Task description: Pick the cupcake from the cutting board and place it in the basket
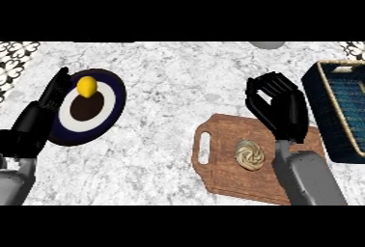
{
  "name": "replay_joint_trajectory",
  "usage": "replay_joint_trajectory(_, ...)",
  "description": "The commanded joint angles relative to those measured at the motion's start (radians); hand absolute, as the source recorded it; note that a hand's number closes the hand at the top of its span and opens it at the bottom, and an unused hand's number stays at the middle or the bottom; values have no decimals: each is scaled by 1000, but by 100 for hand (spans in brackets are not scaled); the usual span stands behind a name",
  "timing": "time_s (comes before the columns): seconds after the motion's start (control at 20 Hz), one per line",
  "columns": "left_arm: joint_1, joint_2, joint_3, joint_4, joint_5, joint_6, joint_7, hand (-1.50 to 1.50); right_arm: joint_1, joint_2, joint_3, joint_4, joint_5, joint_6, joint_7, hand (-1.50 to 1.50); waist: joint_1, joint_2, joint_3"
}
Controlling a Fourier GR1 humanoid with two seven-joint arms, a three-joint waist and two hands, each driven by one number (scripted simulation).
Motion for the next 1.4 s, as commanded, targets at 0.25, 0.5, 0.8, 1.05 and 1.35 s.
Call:
replay_joint_trajectory(0.25, -17, -5, -24, 9, -37, -13, -12, 0, -284, 100, 211, 283, 364, -586, 174, -150, 15, 0, -13)
replay_joint_trajectory(0.5, -19, -8, -24, 18, -46, 2, 8, 0, -321, -88, 253, 484, 490, -480, 446, -150, -26, -17, -23)
replay_joint_trajectory(0.8, -24, -3, -16, 29, -45, 5, 25, 0, -407, -219, 408, 577, 532, -59, 713, -150, -25, -26, -27)
replay_joint_trajectory(1.05, -1, -7, -23, 30, -57, 4, -7, 0, -549, -229, 456, 530, 450, 305, 976, -150, -21, -30, -18)
replay_joint_trajectory(1.35, 27, -14, -7, 23, -56, 20, -5, 0, -690, -291, 394, 367, 267, 644, 1275, -150, -52, -28, -8)
